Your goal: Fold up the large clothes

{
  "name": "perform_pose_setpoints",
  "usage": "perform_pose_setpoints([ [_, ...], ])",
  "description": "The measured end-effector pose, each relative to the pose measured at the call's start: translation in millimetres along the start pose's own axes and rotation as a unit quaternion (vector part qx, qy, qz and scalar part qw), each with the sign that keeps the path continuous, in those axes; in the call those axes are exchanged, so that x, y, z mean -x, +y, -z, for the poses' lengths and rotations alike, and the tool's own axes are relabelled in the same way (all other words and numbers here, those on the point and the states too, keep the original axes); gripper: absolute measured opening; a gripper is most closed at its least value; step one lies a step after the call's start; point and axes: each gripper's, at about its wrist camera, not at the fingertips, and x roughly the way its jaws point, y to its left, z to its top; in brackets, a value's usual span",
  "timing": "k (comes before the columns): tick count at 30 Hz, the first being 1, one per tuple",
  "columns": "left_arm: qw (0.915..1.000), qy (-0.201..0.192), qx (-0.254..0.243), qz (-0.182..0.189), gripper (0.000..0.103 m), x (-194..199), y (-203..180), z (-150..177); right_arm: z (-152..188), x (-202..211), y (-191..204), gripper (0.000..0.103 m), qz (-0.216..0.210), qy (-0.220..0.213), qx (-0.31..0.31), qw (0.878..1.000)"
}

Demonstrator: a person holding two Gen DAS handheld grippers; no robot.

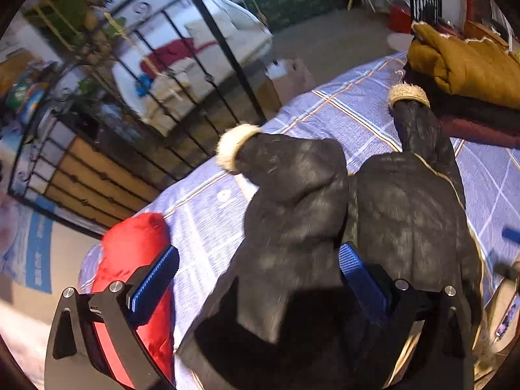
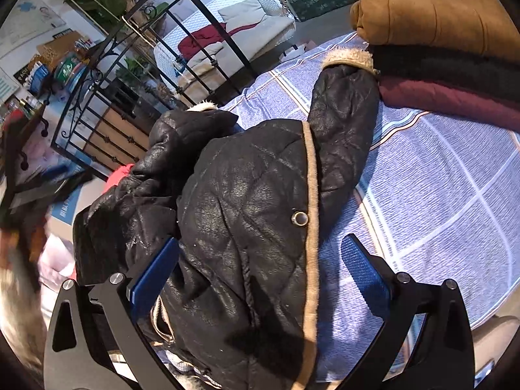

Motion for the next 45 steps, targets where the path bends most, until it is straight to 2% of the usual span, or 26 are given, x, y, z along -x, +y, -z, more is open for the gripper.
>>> perform_pose_setpoints([
  [1,0.9998,0.008,-0.015,-0.013,0.097,-17.3,-9.2,-16.4,2.3,-1.3,-1.7,0.098,0.004,0.002,0.000,1.000],
  [4,0.9948,0.050,-0.082,-0.034,0.097,-62.9,-41.4,-36.8,6.8,-4.2,-11.1,0.098,0.016,0.010,0.001,1.000],
  [6,0.9921,0.059,-0.097,-0.052,0.098,-84.0,-52.3,-37.7,5.6,-3.9,-21.8,0.098,0.022,0.007,-0.010,1.000],
  [8,0.9931,0.055,-0.094,-0.043,0.095,-97.7,-58.5,-33.8,2.3,-1.7,-38.3,0.098,0.025,-0.001,-0.036,0.999],
  [10,0.9943,0.062,-0.084,-0.022,0.079,-112.4,-55.9,-23.4,-0.4,-1.1,-54.4,0.098,0.019,-0.004,-0.065,0.998],
  [11,0.9947,0.069,-0.076,-0.009,0.063,-119.0,-51.1,-17.9,-1.1,-2.1,-61.4,0.098,0.018,-0.003,-0.078,0.997],
  [12,0.9952,0.077,-0.060,0.008,0.052,-124.3,-43.4,-11.0,-1.1,-3.6,-65.7,0.098,0.017,0.000,-0.087,0.996],
  [13,0.9956,0.081,-0.044,0.017,0.048,-125.5,-34.0,-3.7,-1.0,-6.8,-70.4,0.098,0.014,0.004,-0.094,0.995],
  [15,0.9961,0.078,-0.022,0.036,0.034,-124.4,-24.4,3.8,-0.7,-16.2,-75.4,0.098,0.000,0.015,-0.099,0.995],
  [18,0.9956,0.067,0.011,0.064,0.025,-111.8,-7.7,16.4,-3.6,-36.6,-83.2,0.098,-0.028,0.020,-0.126,0.991],
  [20,0.9949,0.060,0.036,0.073,0.022,-101.7,1.2,24.5,-13.5,-51.8,-95.0,0.097,-0.038,0.006,-0.160,0.986],
  [21,0.9947,0.054,0.047,0.074,0.021,-97.9,5.5,28.4,-20.3,-60.0,-103.3,0.093,-0.044,-0.006,-0.184,0.982],
  [22,0.9947,0.044,0.056,0.074,0.020,-94.5,9.1,31.3,-28.0,-69.4,-111.6,0.077,-0.047,-0.015,-0.204,0.978],
  [23,0.9944,0.037,0.065,0.075,0.020,-89.8,11.3,34.6,-34.9,-79.4,-119.5,0.054,-0.039,-0.019,-0.221,0.974],
  [25,0.9920,0.027,0.091,0.083,0.019,-81.7,21.1,42.7,-42.4,-103.4,-134.2,0.031,-0.002,-0.004,-0.264,0.965],
  [26,0.9910,0.023,0.099,0.088,0.019,-77.4,22.4,43.5,-43.1,-113.6,-138.2,0.023,0.004,0.007,-0.276,0.961],
  [28,0.9890,0.005,0.117,0.090,0.019,-68.9,35.0,50.6,-42.4,-136.7,-139.2,0.018,-0.002,0.031,-0.295,0.955],
  [30,0.9865,-0.016,0.138,0.087,0.018,-56.6,48.4,59.3,-48.6,-137.2,-121.2,0.012,0.009,0.027,-0.253,0.967],
  [31,0.9846,-0.036,0.151,0.080,0.017,-46.0,56.8,64.8,-52.3,-131.1,-108.0,0.010,0.011,0.022,-0.226,0.974],
  [33,0.9806,-0.084,0.167,0.058,0.016,-21.3,73.0,75.1,-59.4,-114.1,-89.2,0.009,-0.012,0.003,-0.195,0.981],
  [35,0.9738,-0.119,0.189,0.040,0.015,5.4,91.7,81.3,-76.7,-76.8,-61.3,0.008,-0.032,-0.032,-0.144,0.989],
  [38,0.9536,-0.161,0.249,0.050,0.014,50.9,135.3,96.6,-103.9,-17.5,-22.0,0.008,-0.056,-0.093,-0.071,0.992],
  [40,0.9446,-0.195,0.263,0.025,0.013,88.2,161.3,110.0,-118.9,41.6,13.5,0.007,-0.069,-0.167,-0.002,0.984],
  [42,0.9350,-0.225,0.274,0.010,0.013,119.8,181.4,126.4,-128.1,94.2,31.3,0.007,-0.091,-0.220,0.025,0.971],
  [44,0.9245,-0.241,0.295,0.018,0.014,142.3,203.5,145.1,-137.2,141.9,39.6,0.007,-0.104,-0.265,0.036,0.958],
  [45,0.9159,-0.248,0.314,0.034,0.014,148.9,217.6,155.5,-143.2,165.6,40.4,0.007,-0.111,-0.288,0.043,0.950],
])
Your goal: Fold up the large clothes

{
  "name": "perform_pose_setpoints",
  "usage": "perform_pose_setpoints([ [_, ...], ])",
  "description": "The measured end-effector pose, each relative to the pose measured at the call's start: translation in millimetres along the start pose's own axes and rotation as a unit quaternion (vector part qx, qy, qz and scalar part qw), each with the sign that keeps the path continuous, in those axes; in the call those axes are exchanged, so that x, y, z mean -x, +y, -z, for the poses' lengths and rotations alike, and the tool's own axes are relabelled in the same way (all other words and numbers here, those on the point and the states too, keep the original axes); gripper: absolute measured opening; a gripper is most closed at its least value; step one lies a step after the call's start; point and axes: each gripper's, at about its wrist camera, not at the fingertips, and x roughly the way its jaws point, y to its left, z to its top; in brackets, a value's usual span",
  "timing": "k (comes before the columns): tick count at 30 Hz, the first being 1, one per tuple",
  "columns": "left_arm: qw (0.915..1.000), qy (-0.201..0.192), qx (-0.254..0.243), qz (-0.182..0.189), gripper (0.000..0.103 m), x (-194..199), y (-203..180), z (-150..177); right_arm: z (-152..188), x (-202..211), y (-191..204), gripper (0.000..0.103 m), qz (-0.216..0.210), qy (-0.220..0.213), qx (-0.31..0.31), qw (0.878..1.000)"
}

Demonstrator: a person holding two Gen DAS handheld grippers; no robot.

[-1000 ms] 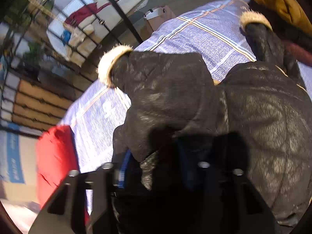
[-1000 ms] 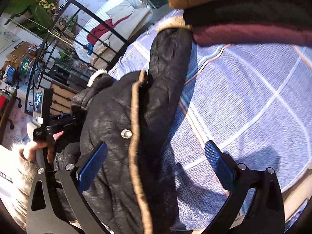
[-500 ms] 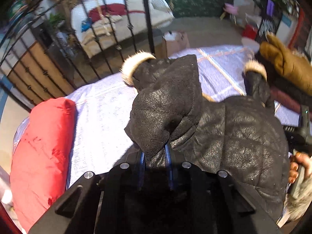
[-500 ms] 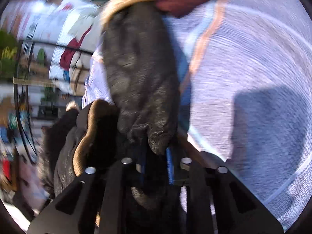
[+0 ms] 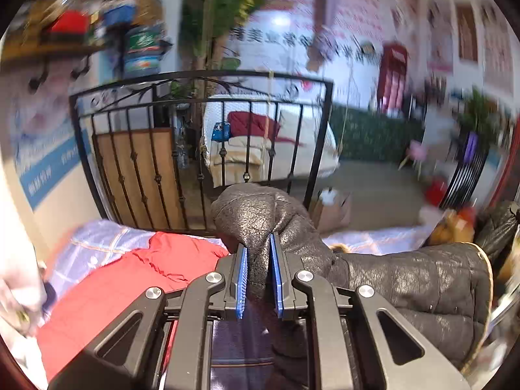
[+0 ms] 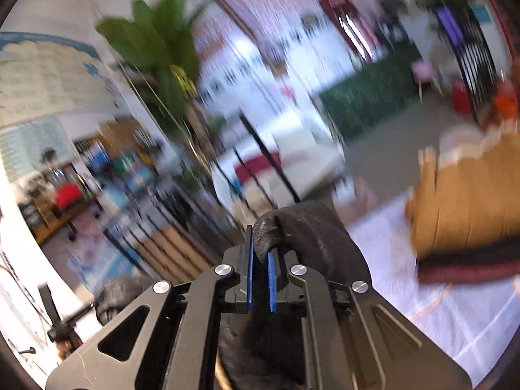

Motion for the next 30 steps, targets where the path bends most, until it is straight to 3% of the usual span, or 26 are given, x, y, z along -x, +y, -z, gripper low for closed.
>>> perform_pose_setpoints([
  [3,0.9967,-0.010,0.066,0.046,0.014,2.7,53.9,-1.1,-37.7,24.4,-8.6,0.007,0.007,-0.048,0.011,0.999],
  [5,0.9938,-0.001,0.090,0.066,0.020,-23.5,79.8,16.4,-51.0,17.2,-33.5,0.010,0.007,-0.044,-0.035,0.998],
  [6,0.9935,0.014,0.094,0.062,0.025,-37.7,86.7,24.3,-53.6,2.6,-49.7,0.012,0.007,-0.019,-0.059,0.998],
  [7,0.9913,0.048,0.109,0.058,0.030,-61.7,93.2,36.8,-51.3,-22.1,-64.5,0.020,0.007,0.026,-0.073,0.997],
  [8,0.9889,0.075,0.120,0.046,0.050,-78.7,97.2,45.1,-42.9,-39.7,-74.8,0.038,0.014,0.057,-0.080,0.995],
  [9,0.9879,0.100,0.118,0.005,0.072,-99.1,98.6,57.3,-24.8,-68.1,-90.8,0.051,0.039,0.115,-0.080,0.989],
  [10,0.9873,0.113,0.109,-0.024,0.078,-115.1,98.2,67.9,-3.3,-92.0,-99.1,0.069,0.063,0.163,-0.075,0.982],
  [13,0.9861,0.133,0.085,-0.052,0.085,-145.8,91.9,87.4,64.2,-129.5,-126.3,0.071,0.092,0.233,-0.084,0.964],
  [16,0.9849,0.130,0.053,-0.101,0.088,-136.4,85.0,91.6,122.3,-130.1,-140.2,0.071,0.118,0.262,-0.036,0.957],
  [19,0.9932,0.093,0.017,-0.069,0.089,-92.0,68.9,91.7,155.6,-108.6,-136.3,0.072,0.097,0.288,-0.009,0.953],
  [20,0.9947,0.087,0.001,-0.054,0.095,-80.0,61.2,94.8,166.0,-107.9,-121.6,0.072,0.091,0.292,0.000,0.952],
  [23,0.9932,0.086,-0.077,-0.010,0.097,-43.6,21.7,120.7,187.4,-77.9,-115.8,0.078,0.067,0.298,0.047,0.951],
  [26,0.9868,0.112,-0.115,0.021,0.097,-36.0,-6.8,163.2,214.9,-73.4,-100.5,0.082,0.090,0.296,0.117,0.944],
  [28,0.9799,0.163,-0.108,0.040,0.097,-52.0,-21.0,207.9,237.9,-69.9,-101.5,0.082,0.106,0.311,0.165,0.930],
  [30,0.9739,0.207,-0.090,0.026,0.097,-70.5,-28.2,244.6,260.0,-71.7,-99.5,0.082,0.108,0.324,0.174,0.923],
])
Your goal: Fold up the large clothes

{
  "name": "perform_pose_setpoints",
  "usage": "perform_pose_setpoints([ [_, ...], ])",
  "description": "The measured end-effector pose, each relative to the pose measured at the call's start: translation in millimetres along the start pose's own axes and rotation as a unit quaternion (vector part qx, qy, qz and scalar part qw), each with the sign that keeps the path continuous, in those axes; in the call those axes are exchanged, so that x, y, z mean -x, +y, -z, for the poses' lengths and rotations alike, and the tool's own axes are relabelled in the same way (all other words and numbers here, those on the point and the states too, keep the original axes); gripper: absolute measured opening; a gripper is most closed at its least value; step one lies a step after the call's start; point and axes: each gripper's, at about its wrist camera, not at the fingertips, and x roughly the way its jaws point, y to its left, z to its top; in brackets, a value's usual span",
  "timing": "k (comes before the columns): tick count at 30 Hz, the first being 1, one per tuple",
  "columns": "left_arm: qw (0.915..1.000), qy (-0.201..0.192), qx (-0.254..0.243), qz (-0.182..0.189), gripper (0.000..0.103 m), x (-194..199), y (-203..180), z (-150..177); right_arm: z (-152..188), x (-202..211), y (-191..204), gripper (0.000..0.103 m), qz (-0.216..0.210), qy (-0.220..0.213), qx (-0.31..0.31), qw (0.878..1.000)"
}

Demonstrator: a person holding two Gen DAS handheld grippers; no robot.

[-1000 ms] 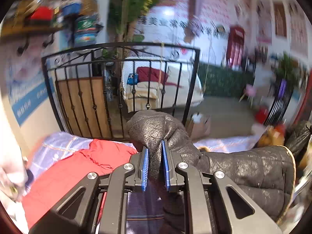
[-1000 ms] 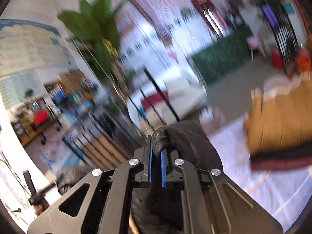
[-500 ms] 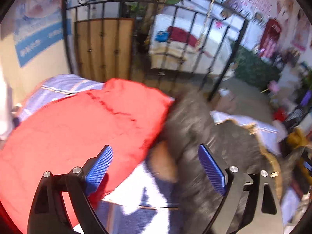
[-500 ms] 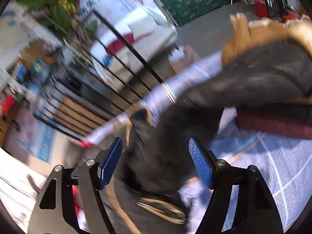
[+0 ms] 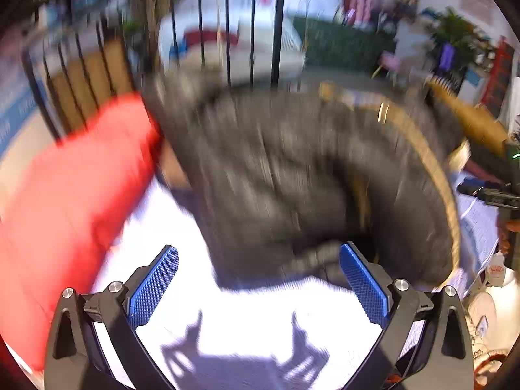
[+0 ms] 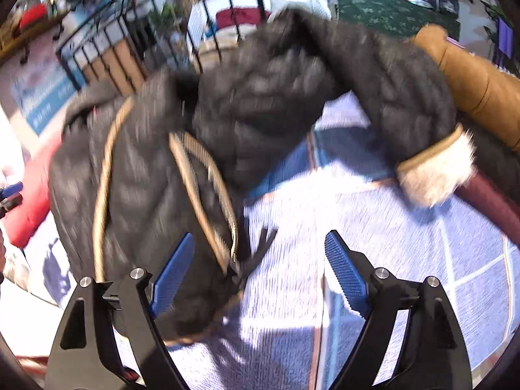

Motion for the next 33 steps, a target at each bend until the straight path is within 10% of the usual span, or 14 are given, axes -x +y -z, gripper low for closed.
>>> perform_pose_setpoints([
  [8,0.9876,0.052,0.096,0.113,0.097,-67.8,-40.5,1.4,19.9,-44.1,24.3,0.082,-0.043,0.009,-0.034,0.998],
  [11,0.9961,0.049,0.062,0.037,0.097,-85.4,-63.8,-8.7,24.3,-56.1,34.1,0.074,-0.056,0.010,-0.047,0.997],
  [16,0.9958,0.036,0.084,0.013,0.093,-96.9,-59.6,-10.1,31.6,-58.7,43.0,0.033,-0.069,0.012,-0.065,0.995],
  [19,0.9952,0.040,0.089,0.009,0.064,-86.3,-50.6,-13.0,36.5,-42.8,43.0,0.023,-0.068,0.003,-0.049,0.996],
  [23,0.9828,0.036,0.173,0.054,0.000,-49.2,-4.2,-18.4,34.8,1.5,34.7,0.018,-0.096,-0.026,-0.066,0.993],
  [31,0.9933,-0.064,0.096,0.008,0.005,70.6,33.3,-49.9,1.3,149.9,38.4,0.015,-0.198,-0.115,-0.064,0.971],
  [32,0.9939,-0.070,0.085,0.008,0.028,77.7,32.2,-51.5,-7.2,157.8,41.9,0.015,-0.211,-0.121,-0.073,0.967],
  [33,0.9949,-0.075,0.067,0.007,0.078,83.6,26.2,-47.7,-12.5,171.0,40.9,0.015,-0.234,-0.131,-0.086,0.960],
])
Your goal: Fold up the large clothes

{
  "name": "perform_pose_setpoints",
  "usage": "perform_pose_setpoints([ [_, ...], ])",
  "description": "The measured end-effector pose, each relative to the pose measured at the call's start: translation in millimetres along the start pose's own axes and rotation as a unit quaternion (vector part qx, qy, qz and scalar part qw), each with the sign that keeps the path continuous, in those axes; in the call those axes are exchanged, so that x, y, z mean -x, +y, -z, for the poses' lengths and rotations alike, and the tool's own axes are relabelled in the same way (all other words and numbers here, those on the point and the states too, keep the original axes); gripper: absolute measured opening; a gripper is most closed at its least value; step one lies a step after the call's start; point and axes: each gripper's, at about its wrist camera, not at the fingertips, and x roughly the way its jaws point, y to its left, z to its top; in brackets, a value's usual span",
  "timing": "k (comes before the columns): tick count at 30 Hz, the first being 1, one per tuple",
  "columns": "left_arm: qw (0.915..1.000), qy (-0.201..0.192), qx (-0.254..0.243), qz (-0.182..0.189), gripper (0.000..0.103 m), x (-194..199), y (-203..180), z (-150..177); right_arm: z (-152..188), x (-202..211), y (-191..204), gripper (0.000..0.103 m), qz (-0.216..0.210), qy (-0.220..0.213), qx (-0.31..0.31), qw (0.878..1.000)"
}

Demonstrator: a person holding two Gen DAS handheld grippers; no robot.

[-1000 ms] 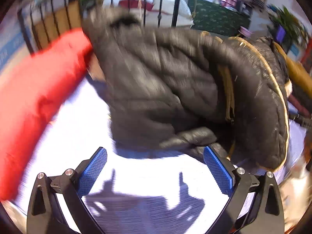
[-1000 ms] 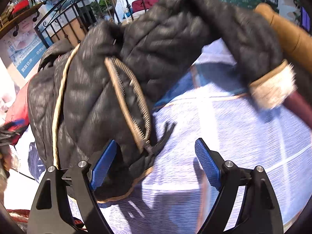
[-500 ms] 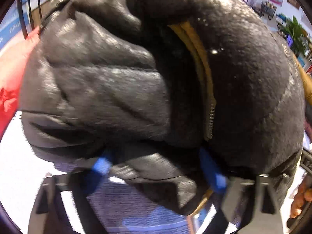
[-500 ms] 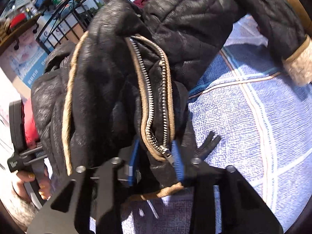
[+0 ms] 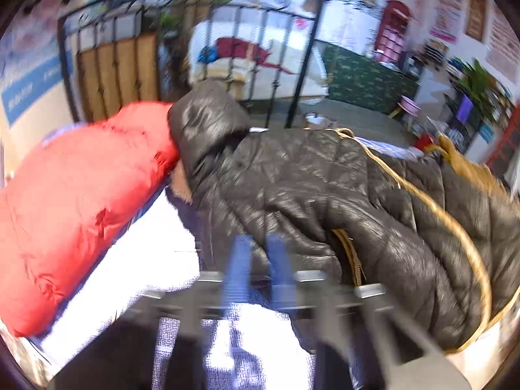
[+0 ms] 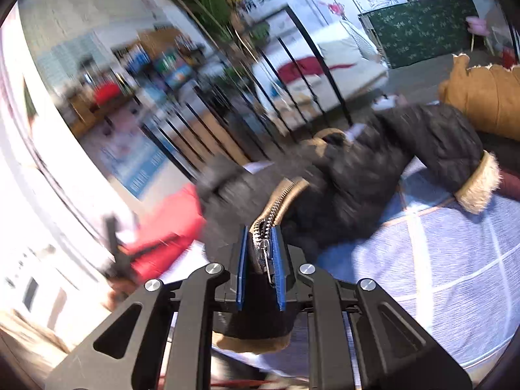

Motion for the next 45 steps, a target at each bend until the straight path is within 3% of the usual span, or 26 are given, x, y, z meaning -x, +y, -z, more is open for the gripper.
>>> perform_pose_setpoints([
  [1,0.9998,-0.004,-0.018,-0.004,0.098,5.1,-10.4,9.2,-8.2,2.9,7.2,0.014,-0.015,-0.006,-0.007,1.000],
  [3,0.9976,-0.011,-0.068,0.011,0.096,8.2,-35.1,32.7,-18.1,19.1,20.3,0.000,-0.041,-0.029,-0.005,0.999],
  [5,0.9920,0.008,-0.123,0.029,0.098,3.6,-44.9,57.1,-29.8,44.1,25.2,0.000,-0.083,-0.078,-0.001,0.993],
  [6,0.9875,0.015,-0.155,0.023,0.098,-6.5,-58.3,71.7,-35.1,43.9,29.1,0.001,-0.061,-0.094,0.006,0.994],
  [7,0.9832,0.023,-0.181,0.010,0.098,-21.4,-70.3,86.3,-37.9,49.7,26.1,0.001,0.006,-0.110,0.023,0.994],
  [9,0.9712,0.057,-0.231,-0.017,0.097,-43.7,-89.7,115.8,-37.4,41.5,14.1,0.004,0.104,-0.093,0.035,0.990],
  [10,0.9655,0.065,-0.251,-0.024,0.097,-52.8,-98.6,125.3,-33.5,33.1,3.9,0.014,0.133,-0.069,0.026,0.988],
  [13,0.9589,0.047,-0.276,-0.045,0.097,-64.7,-106.6,138.7,-10.2,12.9,-29.5,0.073,0.150,-0.013,-0.023,0.988],
  [17,0.9507,0.027,-0.304,-0.053,0.097,-84.6,-123.7,136.0,23.2,3.6,-57.4,0.074,0.170,0.018,-0.069,0.983],
  [20,0.9335,0.027,-0.351,-0.067,0.097,-103.9,-147.8,143.4,42.0,5.1,-69.6,0.074,0.170,0.023,-0.102,0.980],
  [21,0.9255,0.037,-0.370,-0.071,0.091,-119.6,-153.3,146.1,45.8,7.8,-71.9,0.074,0.170,0.023,-0.110,0.979],
  [22,0.9237,0.040,-0.376,-0.063,0.088,-128.7,-154.3,145.9,46.9,9.2,-72.0,0.074,0.170,0.022,-0.111,0.979],
  [23,0.9260,0.037,-0.372,-0.054,0.076,-129.1,-154.3,140.9,53.5,12.3,-67.7,0.074,0.172,0.021,-0.108,0.979],
  [24,0.9324,0.049,-0.356,-0.036,0.058,-130.6,-151.9,134.0,54.6,11.3,-68.2,0.074,0.177,0.021,-0.105,0.978],
  [25,0.9377,0.059,-0.341,-0.028,0.051,-130.1,-148.6,129.3,54.5,11.7,-66.3,0.074,0.182,0.021,-0.098,0.978],
  [26,0.9462,0.062,-0.317,-0.022,0.032,-125.4,-143.1,120.5,58.7,11.9,-66.8,0.074,0.183,0.021,-0.094,0.978],
  [27,0.9537,0.062,-0.294,-0.017,0.022,-118.7,-135.8,112.4,60.4,10.7,-65.7,0.074,0.184,0.023,-0.086,0.979],
  [29,0.9723,0.067,-0.224,0.012,0.018,-94.9,-111.5,91.8,63.1,6.2,-64.7,0.074,0.193,0.031,-0.072,0.978],
  [31,0.9879,0.044,-0.146,0.027,0.017,-48.6,-76.8,69.4,66.2,1.0,-64.5,0.074,0.202,0.039,-0.062,0.977],
  [34,0.9967,-0.025,-0.077,-0.011,0.016,30.5,-19.9,45.0,69.7,-8.9,-63.0,0.074,0.197,0.052,-0.048,0.978],
  [36,0.9984,-0.043,-0.026,-0.028,0.016,69.9,24.2,35.9,72.1,-19.2,-63.9,0.074,0.189,0.064,-0.045,0.979],
  [37,0.9968,-0.048,-0.006,-0.064,0.014,85.3,47.8,35.8,73.8,-26.4,-64.1,0.074,0.182,0.072,-0.045,0.980],
  [39,0.9950,-0.028,0.013,-0.094,0.014,94.1,81.1,43.3,77.0,-41.3,-64.5,0.074,0.169,0.088,-0.043,0.981],
  [43,0.9912,0.040,0.060,-0.111,0.014,62.0,116.7,86.2,86.0,-74.6,-66.7,0.074,0.151,0.122,-0.038,0.980],
  [45,0.9859,0.072,0.070,-0.134,0.021,34.0,117.7,108.8,92.7,-86.2,-70.9,0.074,0.153,0.134,-0.037,0.979],
])
